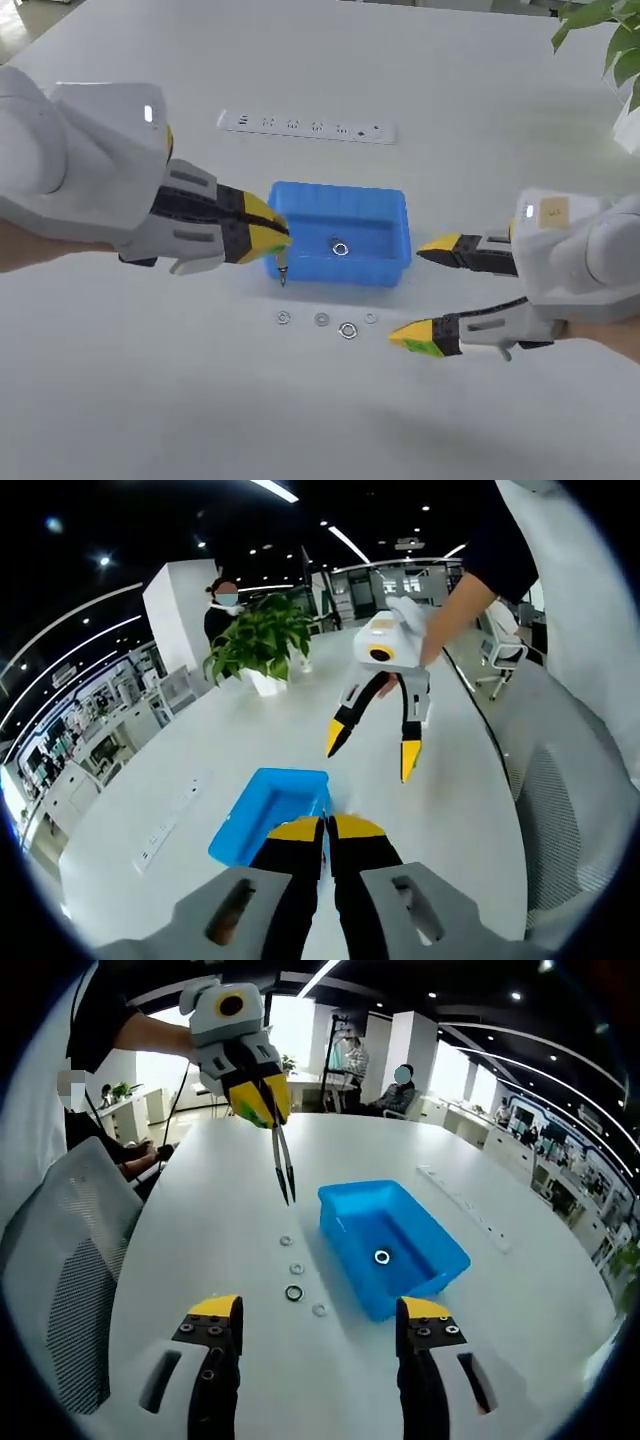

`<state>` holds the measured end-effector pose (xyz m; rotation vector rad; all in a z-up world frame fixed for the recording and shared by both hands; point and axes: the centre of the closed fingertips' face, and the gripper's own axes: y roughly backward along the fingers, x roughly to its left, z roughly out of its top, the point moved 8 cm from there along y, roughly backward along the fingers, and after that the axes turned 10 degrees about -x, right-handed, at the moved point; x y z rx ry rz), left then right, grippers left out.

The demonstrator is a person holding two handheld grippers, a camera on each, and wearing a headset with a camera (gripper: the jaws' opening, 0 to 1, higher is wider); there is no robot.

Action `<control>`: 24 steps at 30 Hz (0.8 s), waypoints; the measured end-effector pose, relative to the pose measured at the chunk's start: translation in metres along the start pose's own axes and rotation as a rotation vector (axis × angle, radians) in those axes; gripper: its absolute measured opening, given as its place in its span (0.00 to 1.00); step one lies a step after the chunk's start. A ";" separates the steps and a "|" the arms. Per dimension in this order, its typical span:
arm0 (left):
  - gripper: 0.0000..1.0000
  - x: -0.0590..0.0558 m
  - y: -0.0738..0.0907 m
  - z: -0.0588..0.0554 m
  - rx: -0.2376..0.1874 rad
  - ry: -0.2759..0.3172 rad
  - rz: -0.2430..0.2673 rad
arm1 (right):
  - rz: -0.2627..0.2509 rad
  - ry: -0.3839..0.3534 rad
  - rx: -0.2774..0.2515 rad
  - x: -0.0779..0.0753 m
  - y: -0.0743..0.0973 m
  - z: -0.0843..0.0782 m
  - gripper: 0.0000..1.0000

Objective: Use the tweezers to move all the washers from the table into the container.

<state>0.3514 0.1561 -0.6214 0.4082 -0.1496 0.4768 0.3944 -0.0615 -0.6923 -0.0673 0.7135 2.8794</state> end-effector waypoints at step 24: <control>0.06 -0.013 -0.006 -0.027 -0.013 0.057 0.017 | 0.004 -0.138 -0.023 0.033 0.007 -0.019 1.00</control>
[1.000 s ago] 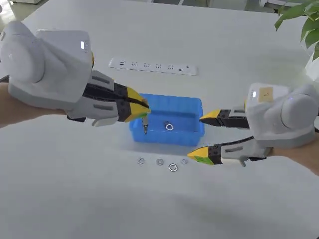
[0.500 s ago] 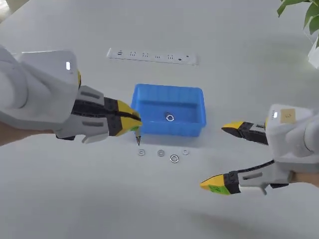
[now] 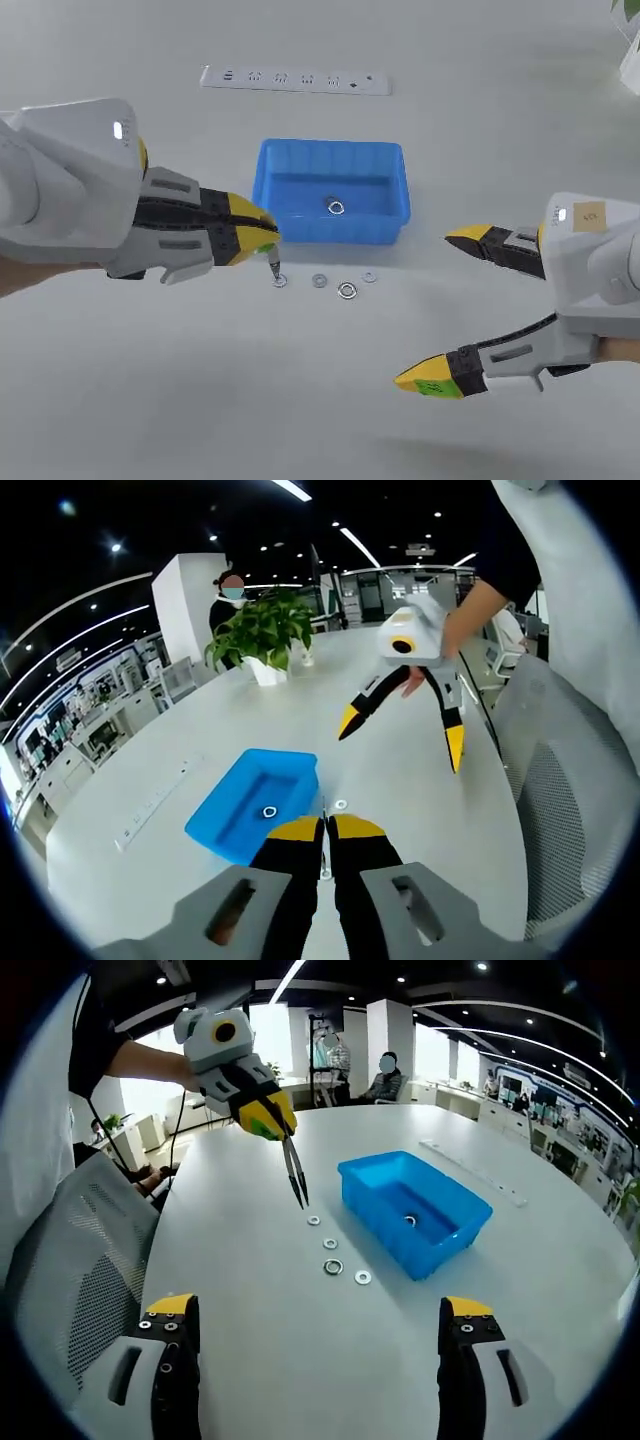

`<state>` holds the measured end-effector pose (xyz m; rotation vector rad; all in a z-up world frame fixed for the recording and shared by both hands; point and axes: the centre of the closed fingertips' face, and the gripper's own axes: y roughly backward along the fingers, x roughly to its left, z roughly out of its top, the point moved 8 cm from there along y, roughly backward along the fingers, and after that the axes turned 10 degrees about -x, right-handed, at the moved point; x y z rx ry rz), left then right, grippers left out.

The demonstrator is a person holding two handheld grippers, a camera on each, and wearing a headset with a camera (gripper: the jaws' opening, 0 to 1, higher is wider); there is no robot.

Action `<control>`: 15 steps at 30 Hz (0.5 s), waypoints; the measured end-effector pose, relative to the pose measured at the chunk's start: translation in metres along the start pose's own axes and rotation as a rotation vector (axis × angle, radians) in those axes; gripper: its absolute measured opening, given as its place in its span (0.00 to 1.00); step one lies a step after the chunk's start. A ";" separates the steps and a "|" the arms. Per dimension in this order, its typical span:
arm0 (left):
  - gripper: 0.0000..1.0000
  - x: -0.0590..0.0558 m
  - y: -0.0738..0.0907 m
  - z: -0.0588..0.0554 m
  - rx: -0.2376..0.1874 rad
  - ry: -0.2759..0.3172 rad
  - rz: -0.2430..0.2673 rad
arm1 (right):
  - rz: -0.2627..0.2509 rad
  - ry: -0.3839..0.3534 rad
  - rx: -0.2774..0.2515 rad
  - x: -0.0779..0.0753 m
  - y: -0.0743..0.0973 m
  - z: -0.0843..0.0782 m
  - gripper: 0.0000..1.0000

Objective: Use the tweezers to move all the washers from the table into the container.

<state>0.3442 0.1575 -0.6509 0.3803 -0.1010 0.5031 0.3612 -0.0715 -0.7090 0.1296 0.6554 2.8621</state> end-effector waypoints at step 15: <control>0.06 0.000 -0.006 -0.008 0.019 0.002 -0.022 | 0.001 -0.098 -0.005 0.014 -0.002 -0.020 1.00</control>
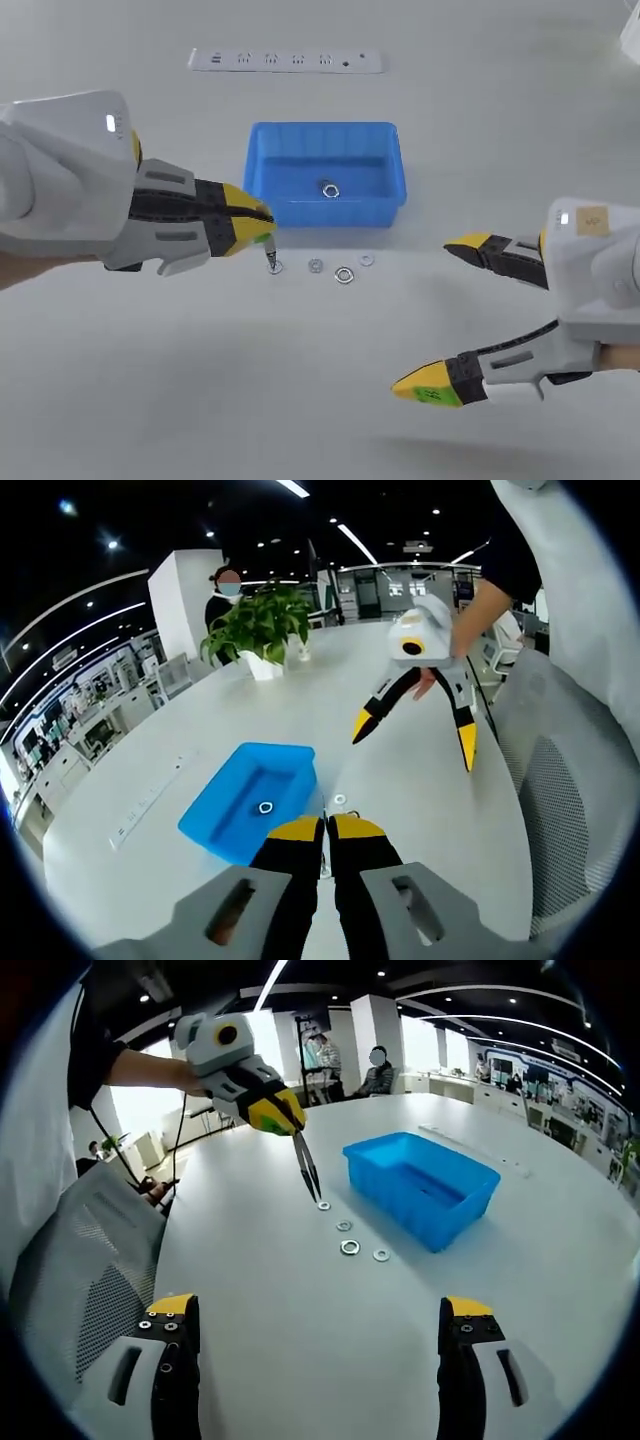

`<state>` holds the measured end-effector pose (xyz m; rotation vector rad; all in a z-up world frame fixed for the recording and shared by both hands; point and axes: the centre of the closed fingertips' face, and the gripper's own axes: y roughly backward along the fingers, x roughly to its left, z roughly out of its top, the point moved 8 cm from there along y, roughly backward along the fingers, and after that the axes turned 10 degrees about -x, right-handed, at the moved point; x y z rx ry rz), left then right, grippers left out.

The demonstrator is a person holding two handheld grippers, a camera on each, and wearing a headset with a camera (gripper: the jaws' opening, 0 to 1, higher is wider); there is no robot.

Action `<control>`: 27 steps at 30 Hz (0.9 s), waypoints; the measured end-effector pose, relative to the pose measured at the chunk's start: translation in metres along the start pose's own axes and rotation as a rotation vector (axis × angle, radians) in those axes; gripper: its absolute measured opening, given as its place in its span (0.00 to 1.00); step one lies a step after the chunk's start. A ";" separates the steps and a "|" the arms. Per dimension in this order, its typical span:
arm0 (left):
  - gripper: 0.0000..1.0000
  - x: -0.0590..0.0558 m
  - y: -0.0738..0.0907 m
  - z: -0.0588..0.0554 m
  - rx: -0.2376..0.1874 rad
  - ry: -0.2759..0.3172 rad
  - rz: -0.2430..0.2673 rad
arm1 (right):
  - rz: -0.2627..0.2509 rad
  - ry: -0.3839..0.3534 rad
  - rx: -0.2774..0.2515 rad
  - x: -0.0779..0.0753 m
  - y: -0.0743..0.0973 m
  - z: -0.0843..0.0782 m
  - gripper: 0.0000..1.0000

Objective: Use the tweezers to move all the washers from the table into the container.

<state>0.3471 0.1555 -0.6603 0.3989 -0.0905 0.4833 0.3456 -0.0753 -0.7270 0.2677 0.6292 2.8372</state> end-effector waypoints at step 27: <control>0.06 0.004 -0.004 -0.009 0.021 -0.008 -0.028 | 0.031 -0.050 -0.008 0.009 -0.010 -0.001 0.99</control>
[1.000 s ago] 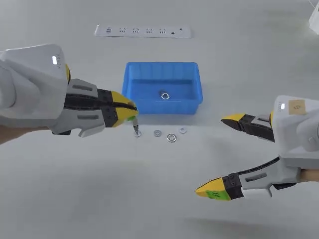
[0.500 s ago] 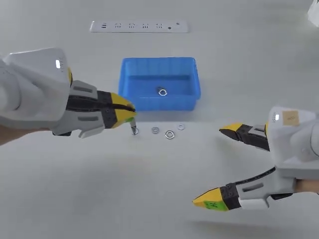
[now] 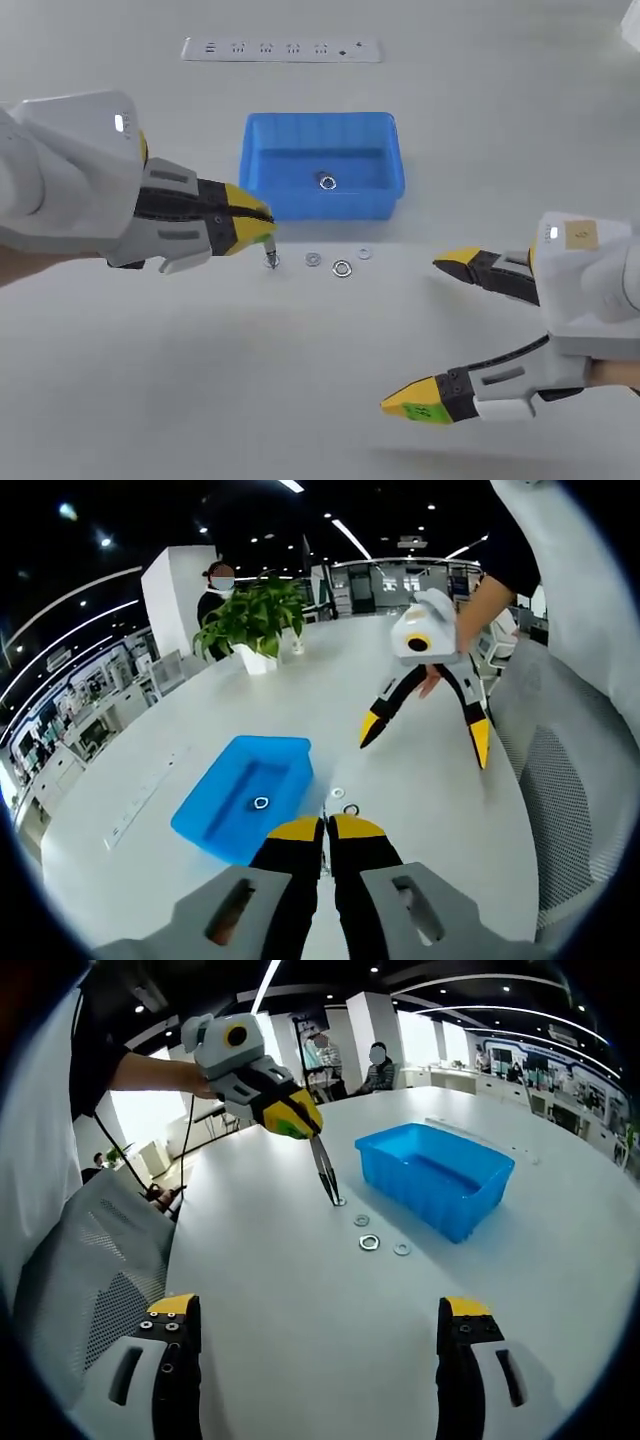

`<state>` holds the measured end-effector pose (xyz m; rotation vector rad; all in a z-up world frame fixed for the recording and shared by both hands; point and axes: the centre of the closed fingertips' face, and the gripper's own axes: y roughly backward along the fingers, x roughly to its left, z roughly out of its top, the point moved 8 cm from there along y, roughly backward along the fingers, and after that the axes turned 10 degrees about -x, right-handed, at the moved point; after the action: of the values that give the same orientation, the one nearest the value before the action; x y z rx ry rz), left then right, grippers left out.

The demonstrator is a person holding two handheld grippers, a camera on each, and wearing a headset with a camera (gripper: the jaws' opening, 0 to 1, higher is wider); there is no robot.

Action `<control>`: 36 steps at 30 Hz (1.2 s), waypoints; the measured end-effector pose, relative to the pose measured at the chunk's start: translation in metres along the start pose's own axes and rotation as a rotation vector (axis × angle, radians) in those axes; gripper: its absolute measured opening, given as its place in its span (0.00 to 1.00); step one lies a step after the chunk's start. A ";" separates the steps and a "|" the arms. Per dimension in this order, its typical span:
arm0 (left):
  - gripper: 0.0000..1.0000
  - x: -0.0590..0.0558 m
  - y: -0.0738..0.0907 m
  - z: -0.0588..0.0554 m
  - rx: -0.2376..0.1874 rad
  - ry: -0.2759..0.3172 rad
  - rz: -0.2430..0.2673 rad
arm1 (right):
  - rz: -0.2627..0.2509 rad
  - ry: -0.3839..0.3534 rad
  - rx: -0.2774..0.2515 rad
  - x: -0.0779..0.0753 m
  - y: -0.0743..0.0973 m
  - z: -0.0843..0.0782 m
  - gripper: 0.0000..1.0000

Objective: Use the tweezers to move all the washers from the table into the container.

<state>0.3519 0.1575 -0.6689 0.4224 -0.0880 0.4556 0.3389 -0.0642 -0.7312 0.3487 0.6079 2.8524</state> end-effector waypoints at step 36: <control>0.06 0.009 0.001 -0.002 0.001 0.099 -0.048 | 0.300 0.248 -0.008 -0.012 -0.117 0.066 0.42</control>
<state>0.3595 0.1629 -0.6689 0.4019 0.0178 0.4290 0.3853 0.0620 -0.7237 0.0886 0.6356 3.2157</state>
